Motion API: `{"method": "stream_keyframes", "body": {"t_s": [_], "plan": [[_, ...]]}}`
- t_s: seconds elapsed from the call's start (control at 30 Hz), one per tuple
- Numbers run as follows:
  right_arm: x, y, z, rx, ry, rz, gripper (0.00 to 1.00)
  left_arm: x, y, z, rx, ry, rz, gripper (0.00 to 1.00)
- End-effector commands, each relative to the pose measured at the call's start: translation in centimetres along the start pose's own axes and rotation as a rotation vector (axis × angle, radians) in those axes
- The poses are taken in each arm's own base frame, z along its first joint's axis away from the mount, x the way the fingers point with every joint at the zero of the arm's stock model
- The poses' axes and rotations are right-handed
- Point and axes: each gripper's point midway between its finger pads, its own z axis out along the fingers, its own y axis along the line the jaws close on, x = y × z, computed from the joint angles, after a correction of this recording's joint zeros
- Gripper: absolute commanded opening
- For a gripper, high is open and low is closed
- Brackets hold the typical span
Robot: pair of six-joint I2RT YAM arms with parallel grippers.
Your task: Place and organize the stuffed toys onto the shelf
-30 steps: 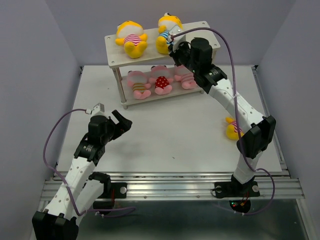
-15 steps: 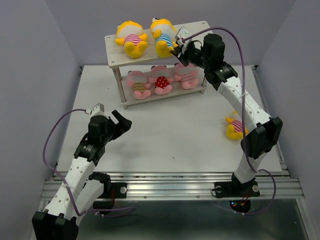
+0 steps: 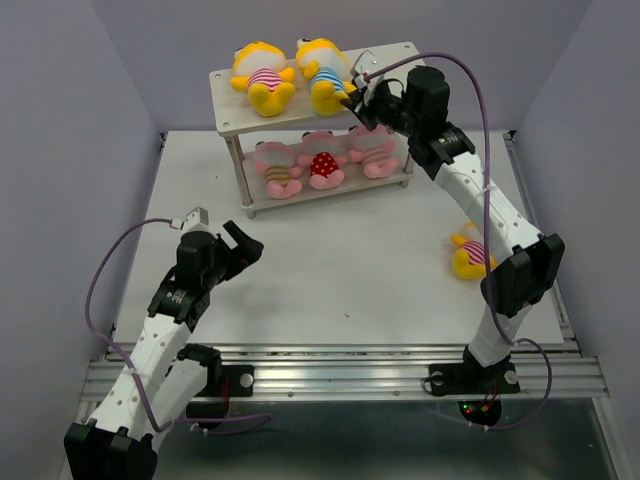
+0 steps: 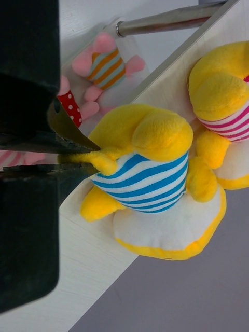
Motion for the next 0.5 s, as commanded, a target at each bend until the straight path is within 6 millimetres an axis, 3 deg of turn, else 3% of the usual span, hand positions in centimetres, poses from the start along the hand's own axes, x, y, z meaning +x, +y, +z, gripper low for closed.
{"method": "stream_keyframes", "body": {"t_s": [0.0,0.2,0.47], "plan": [[-2.6,-1.9,0.0,0.072,-0.057,-0.016,0.09,-1.8,-1.5,-0.7,0.036,-0.056,0.016,0.99],[-2.2,-1.5,0.5,0.059,-0.065,0.01,0.11,-1.9,-1.4,-0.6,0.033,-0.055,0.018,0.99],[-3.2,-1.9,0.9,0.077,-0.116,0.054,0.14,-1.9,-1.4,-0.7,0.032,-0.056,0.019,0.99]]}}
